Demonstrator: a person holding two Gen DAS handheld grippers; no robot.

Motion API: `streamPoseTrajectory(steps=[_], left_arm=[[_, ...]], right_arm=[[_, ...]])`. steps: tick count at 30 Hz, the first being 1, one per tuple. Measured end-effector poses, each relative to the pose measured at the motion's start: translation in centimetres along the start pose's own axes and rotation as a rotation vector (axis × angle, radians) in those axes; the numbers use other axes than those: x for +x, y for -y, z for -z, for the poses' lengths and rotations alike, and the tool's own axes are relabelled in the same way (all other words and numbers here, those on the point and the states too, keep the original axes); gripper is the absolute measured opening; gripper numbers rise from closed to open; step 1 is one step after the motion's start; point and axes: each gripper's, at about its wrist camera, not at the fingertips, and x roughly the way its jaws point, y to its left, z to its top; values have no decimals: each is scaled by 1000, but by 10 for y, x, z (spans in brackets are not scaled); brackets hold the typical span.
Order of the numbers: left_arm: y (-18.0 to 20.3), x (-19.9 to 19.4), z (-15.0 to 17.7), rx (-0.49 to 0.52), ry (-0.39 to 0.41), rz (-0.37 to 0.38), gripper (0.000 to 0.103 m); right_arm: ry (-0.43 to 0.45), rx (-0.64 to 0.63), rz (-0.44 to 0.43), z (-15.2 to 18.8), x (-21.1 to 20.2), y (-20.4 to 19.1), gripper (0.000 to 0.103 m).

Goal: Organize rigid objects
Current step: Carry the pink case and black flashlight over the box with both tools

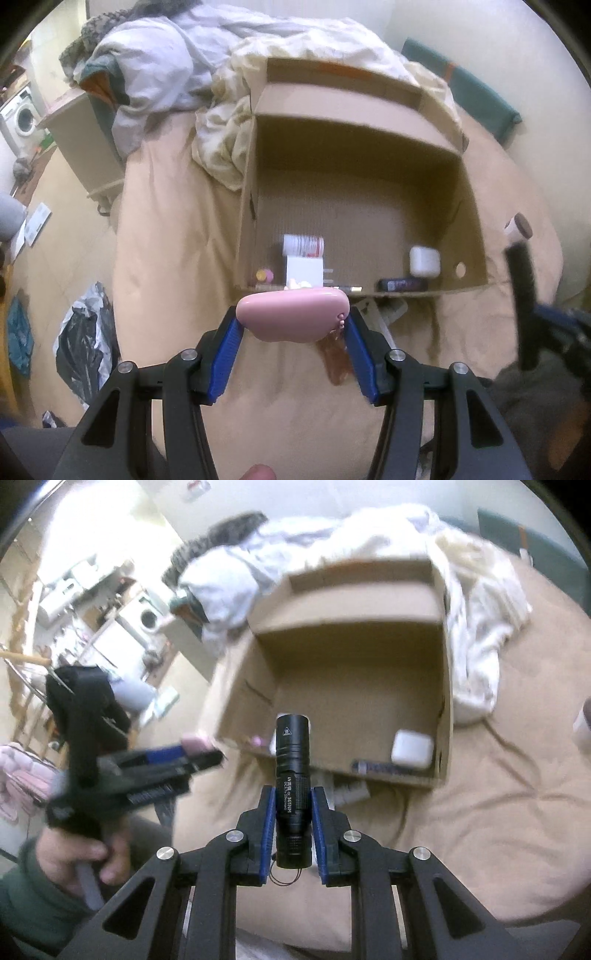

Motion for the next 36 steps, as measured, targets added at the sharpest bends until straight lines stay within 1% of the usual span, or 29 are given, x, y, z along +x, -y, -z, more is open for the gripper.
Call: streamPoseTrajectory(steps=[3, 6, 9, 13, 15, 17, 20, 25, 26, 28, 29, 31, 36], left_arm=[[3, -12, -14, -7, 20, 31, 52], [10, -24, -34, 23, 57, 29, 52], [15, -28, -58, 32, 78, 28, 52], [23, -31, -88, 56, 117, 11, 52], [27, -27, -101, 77, 143, -2, 52], [26, -13, -109, 89, 147, -39, 52], [21, 14, -109, 81, 123, -52, 52], [20, 59, -90, 84, 45, -57, 52], [22, 67, -87, 87, 24, -58, 52], [26, 77, -84, 117, 17, -74, 52], [27, 80, -81, 132, 21, -89, 52], [30, 89, -78, 159, 18, -125, 52], [24, 103, -76, 127, -32, -129, 52]], right_arm=[[53, -17, -1, -21, -15, -6, 21], [102, -27, -5, -44, -27, -8, 21], [147, -39, -3, -68, -34, -9, 21], [206, -48, 6, -98, -37, -7, 21], [215, -39, 20, -108, -32, 0, 21], [214, -18, 26, -113, -22, 11, 21], [175, 16, 42, -110, 7, 31, 21], [87, 79, 81, -81, 67, 64, 21], [61, 86, 96, -75, 78, 69, 21], [-7, 113, 113, -68, 98, 76, 21], [-20, 103, 104, -66, 103, 75, 21], [-36, 48, 129, -64, 111, 69, 21], [-90, 30, 161, -58, 131, 70, 21]])
